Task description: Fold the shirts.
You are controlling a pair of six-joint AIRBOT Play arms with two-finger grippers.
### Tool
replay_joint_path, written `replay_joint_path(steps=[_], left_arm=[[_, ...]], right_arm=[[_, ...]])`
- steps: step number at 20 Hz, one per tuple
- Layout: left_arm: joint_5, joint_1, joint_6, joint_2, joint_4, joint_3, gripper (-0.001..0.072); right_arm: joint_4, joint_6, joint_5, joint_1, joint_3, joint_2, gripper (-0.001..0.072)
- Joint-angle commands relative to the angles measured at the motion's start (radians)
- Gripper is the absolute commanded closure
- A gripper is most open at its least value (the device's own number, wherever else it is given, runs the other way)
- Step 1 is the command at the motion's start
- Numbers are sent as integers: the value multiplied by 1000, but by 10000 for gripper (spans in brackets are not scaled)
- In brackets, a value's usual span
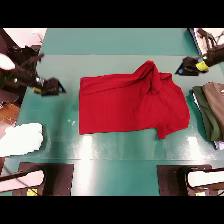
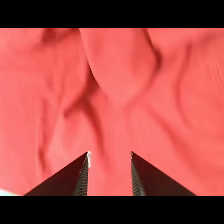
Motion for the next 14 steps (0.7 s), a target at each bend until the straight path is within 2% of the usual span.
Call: replay_joint_path(steps=[1,4,6,11,14], left_arm=[[66,14,24,180,-60,-360,164],[125,14,82,267,-171,-591,165],[171,14,126,277,-254,-669,165],[226,13,155,272,-278,-730,165],[295,-82,152,272,-278,-731,165]], right_arm=[[1,-23,-9,-26,-200,153,421],[2,-23,-76,-26,-336,246,421],[3,-23,-101,-26,-397,291,421],[5,-22,-109,-26,-439,358,421],[21,-22,-110,-26,-439,380,421]])
